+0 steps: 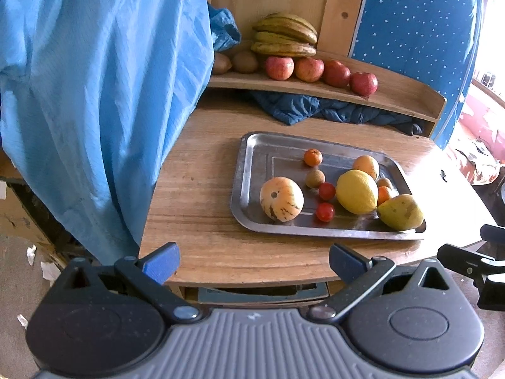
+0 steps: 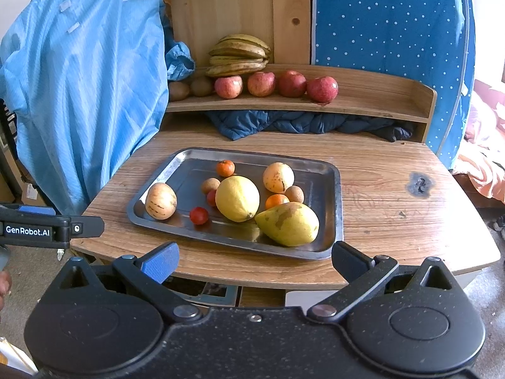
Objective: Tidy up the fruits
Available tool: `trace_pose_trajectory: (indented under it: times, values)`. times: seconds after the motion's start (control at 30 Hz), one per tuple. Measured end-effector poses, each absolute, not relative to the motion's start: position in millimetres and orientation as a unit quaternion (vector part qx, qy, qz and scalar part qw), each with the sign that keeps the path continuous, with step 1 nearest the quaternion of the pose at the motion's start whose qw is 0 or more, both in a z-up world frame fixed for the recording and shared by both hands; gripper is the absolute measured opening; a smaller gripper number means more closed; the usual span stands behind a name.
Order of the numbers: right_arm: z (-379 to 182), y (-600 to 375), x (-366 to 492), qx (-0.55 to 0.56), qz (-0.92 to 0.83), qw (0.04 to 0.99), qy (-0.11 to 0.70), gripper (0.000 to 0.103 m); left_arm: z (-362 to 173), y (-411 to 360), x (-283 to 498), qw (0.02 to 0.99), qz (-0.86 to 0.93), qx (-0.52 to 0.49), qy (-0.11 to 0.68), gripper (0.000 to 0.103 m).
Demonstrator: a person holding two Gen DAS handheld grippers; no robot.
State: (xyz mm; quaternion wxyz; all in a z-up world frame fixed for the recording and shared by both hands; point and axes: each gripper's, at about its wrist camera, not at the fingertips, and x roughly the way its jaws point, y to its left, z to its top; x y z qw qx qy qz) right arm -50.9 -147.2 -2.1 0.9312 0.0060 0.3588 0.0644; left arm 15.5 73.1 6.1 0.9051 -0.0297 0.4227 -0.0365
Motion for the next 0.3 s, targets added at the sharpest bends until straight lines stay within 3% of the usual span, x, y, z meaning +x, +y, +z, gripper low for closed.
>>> trace_pose_trajectory:
  times: [0.3]
  values:
    - [-2.0,-146.3,-50.1,0.006,0.064,0.931,0.36,0.102,6.5,72.8,15.4,0.906,-0.033,-0.035,0.42,0.102]
